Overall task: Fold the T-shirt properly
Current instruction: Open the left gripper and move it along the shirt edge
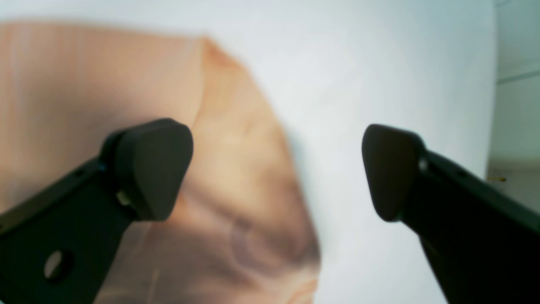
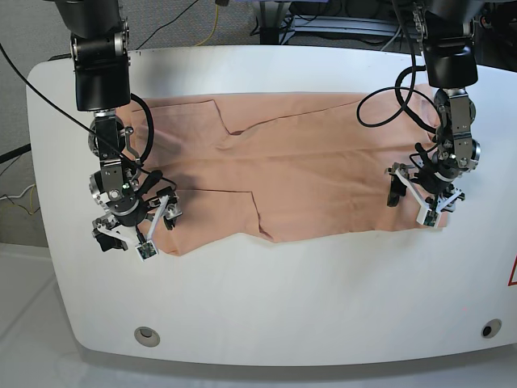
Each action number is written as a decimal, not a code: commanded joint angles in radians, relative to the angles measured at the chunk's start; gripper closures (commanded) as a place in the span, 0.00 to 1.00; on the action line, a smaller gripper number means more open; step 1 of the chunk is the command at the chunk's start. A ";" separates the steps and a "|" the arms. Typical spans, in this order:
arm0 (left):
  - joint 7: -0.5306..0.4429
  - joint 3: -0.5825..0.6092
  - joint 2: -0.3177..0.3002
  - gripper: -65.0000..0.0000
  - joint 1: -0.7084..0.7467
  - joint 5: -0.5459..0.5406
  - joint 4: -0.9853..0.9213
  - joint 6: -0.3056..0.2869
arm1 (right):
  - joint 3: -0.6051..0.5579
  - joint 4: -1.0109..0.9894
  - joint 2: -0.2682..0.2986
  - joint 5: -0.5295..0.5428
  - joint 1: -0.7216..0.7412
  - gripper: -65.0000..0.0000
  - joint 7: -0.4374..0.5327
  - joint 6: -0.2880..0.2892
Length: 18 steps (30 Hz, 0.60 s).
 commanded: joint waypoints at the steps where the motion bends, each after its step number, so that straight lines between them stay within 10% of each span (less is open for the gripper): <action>1: -0.021 -0.002 -0.012 0.32 -0.026 -0.012 0.053 0.003 | 0.007 0.042 0.010 -0.003 0.011 0.00 0.021 -0.005; 18: -0.021 -0.005 -0.035 0.32 -0.028 -0.008 0.205 0.017 | 0.002 0.098 0.004 0.005 0.000 0.00 0.019 -0.003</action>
